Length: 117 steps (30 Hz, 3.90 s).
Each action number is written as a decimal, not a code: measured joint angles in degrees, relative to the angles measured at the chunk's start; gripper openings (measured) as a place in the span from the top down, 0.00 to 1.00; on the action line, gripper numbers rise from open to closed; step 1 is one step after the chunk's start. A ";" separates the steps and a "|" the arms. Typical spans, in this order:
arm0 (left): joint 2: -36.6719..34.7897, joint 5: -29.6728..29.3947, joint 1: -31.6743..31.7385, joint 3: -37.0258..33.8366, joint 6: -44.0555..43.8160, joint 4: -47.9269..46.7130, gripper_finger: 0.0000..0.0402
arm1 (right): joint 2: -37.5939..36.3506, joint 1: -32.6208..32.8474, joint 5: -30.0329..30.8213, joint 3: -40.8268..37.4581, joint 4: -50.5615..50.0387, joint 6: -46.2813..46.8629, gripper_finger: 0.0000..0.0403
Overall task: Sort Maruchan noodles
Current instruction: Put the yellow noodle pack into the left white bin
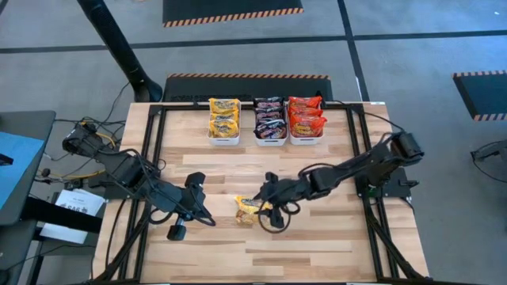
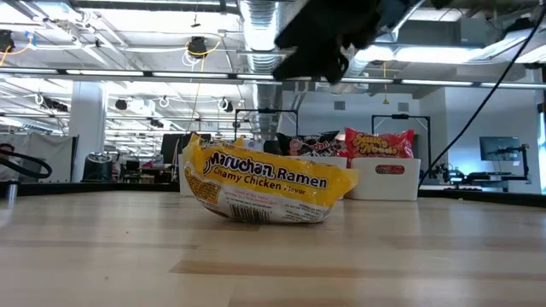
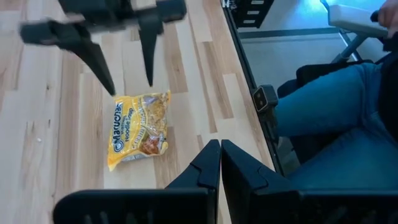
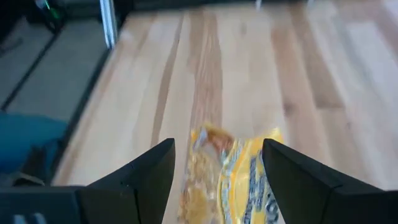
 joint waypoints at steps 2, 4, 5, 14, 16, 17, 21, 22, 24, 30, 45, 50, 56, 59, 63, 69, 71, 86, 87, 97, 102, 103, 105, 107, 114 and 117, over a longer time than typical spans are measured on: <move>0.00 0.00 0.00 0.00 -0.03 0.01 1.00 | 2.00 0.33 0.00 -0.04 0.71 0.00 0.34; 0.02 0.00 0.00 0.00 -0.03 0.00 1.00 | 3.72 0.65 0.00 -0.02 1.27 0.00 0.34; 0.02 0.00 0.00 0.00 -0.03 0.00 1.00 | 4.32 0.73 0.02 -0.04 1.15 0.00 0.34; 0.02 -0.07 0.00 0.00 -0.08 0.02 1.00 | 10.17 0.54 0.07 0.00 2.86 0.00 0.34; 0.02 -0.07 0.00 0.00 -0.10 -0.01 1.00 | 11.41 0.43 0.64 0.00 2.67 0.01 0.34; 0.02 -0.09 0.00 0.00 -0.07 0.02 1.00 | 11.94 0.35 1.09 0.00 2.71 0.02 0.34; 0.02 -0.33 0.00 0.00 -0.03 0.02 1.00 | 14.33 0.13 2.03 0.02 3.67 0.00 0.34; 0.02 -0.35 0.00 0.00 -0.03 0.01 1.00 | 15.12 0.11 2.12 0.02 4.20 0.03 0.34; 0.02 -0.35 0.00 0.00 -0.02 0.01 1.00 | 16.08 0.09 2.19 0.36 4.74 0.16 0.34; 0.02 -0.37 0.00 0.00 -0.01 0.00 1.00 | 19.60 -0.14 2.21 3.05 4.68 1.58 0.34; 0.02 -0.50 0.00 0.00 0.05 -0.02 1.00 | 25.03 -1.45 2.10 8.29 0.83 7.99 0.75; 0.02 -0.49 0.00 0.00 0.05 0.00 1.00 | 25.42 -2.07 1.66 10.62 -0.36 7.28 0.96; 0.02 -0.48 0.00 0.00 0.02 0.00 1.00 | 25.55 -2.43 1.75 13.72 -2.03 2.88 0.99; 0.02 -0.48 0.00 0.00 0.01 0.00 1.00 | 25.79 -2.60 2.32 16.72 -6.15 -0.78 0.99; 0.02 -0.48 0.00 0.00 -0.01 0.00 1.00 | 25.91 -3.36 4.13 21.33 -12.97 -5.63 0.99; 0.02 -0.48 -0.01 0.00 0.00 -0.02 1.00 | 26.03 -5.71 9.54 27.73 -19.16 -13.35 0.99; -0.02 -0.54 0.00 0.00 -0.03 0.00 1.00 | 26.03 -6.94 9.85 28.98 -20.28 -15.24 0.99; -6.03 -4.24 -0.13 2.40 1.88 -0.88 1.00 | 25.81 -18.59 14.07 34.89 -20.69 -34.92 0.99; -6.58 -4.90 -0.13 2.40 2.23 -1.21 1.00 | 25.75 -19.45 14.21 35.27 -20.19 -36.74 0.99; -10.35 -11.15 -0.13 2.43 4.97 -4.36 1.00 | 25.67 -25.93 13.67 36.72 -11.55 -53.59 0.99; -10.64 -13.01 -0.12 2.43 4.99 -6.42 1.00 | 25.64 -28.39 13.23 36.72 -11.06 -58.08 0.99; -10.64 -13.08 -0.13 2.43 4.99 -6.87 1.00 | 25.64 -28.89 12.30 36.72 -10.96 -58.58 0.99; -10.60 -13.56 -0.11 2.43 4.99 -7.16 1.00 | 25.64 -29.85 8.90 36.72 -10.83 -59.00 0.99; -10.62 -13.73 -0.11 2.43 5.01 -7.82 1.00 | 25.64 -30.50 6.10 36.72 -10.74 -59.46 0.99; -10.62 -13.84 -0.11 2.43 5.01 -7.87 1.00 | 25.62 -30.69 5.50 36.72 -8.94 -62.33 0.99; -10.62 -13.86 -0.11 2.43 4.99 -7.82 1.00 | 25.62 -31.08 5.11 36.72 -8.14 -63.80 0.99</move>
